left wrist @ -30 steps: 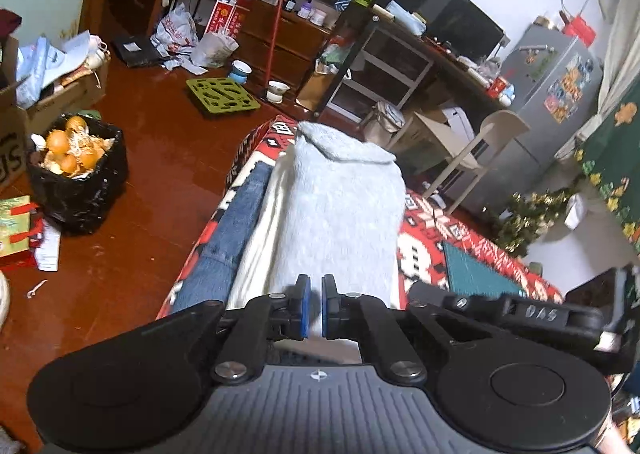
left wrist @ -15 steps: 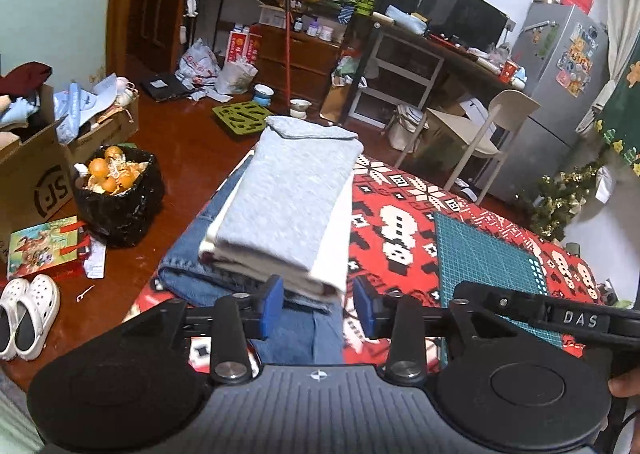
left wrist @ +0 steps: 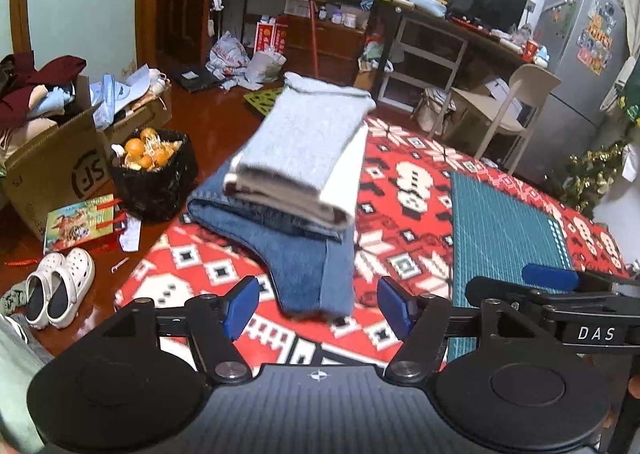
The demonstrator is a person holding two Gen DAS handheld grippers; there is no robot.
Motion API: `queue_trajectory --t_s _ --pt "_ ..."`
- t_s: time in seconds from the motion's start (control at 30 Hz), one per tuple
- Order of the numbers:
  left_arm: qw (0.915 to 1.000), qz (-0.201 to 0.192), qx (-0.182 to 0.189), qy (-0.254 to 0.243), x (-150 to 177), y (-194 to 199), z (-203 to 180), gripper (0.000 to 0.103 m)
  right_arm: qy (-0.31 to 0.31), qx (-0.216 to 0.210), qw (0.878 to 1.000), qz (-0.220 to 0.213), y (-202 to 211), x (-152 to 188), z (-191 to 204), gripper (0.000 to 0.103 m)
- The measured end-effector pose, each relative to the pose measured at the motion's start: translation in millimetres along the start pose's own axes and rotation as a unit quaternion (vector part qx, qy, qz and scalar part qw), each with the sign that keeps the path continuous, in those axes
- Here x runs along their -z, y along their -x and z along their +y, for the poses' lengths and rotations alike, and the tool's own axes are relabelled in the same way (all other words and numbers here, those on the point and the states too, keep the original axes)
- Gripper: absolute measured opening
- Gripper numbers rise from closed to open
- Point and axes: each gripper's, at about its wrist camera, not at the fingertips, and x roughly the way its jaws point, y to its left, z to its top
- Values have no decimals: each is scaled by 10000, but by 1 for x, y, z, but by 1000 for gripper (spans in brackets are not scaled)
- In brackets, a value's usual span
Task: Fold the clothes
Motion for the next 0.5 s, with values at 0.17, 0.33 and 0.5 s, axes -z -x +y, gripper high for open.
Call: queue_trajectory --t_s 0.17,0.33,0.5 --pt "9996 -105 -196 -186 9 11 -11 73 159 136 9998 66 13 3 10 102" --pt "9990 -219 -332 -216 6 24 -17 85 173 608 9979 157 27 1 23 102" --pt "9976 -264 -624 -143 0 36 -22 86 360 844 9958 -31 47 0 32 102"
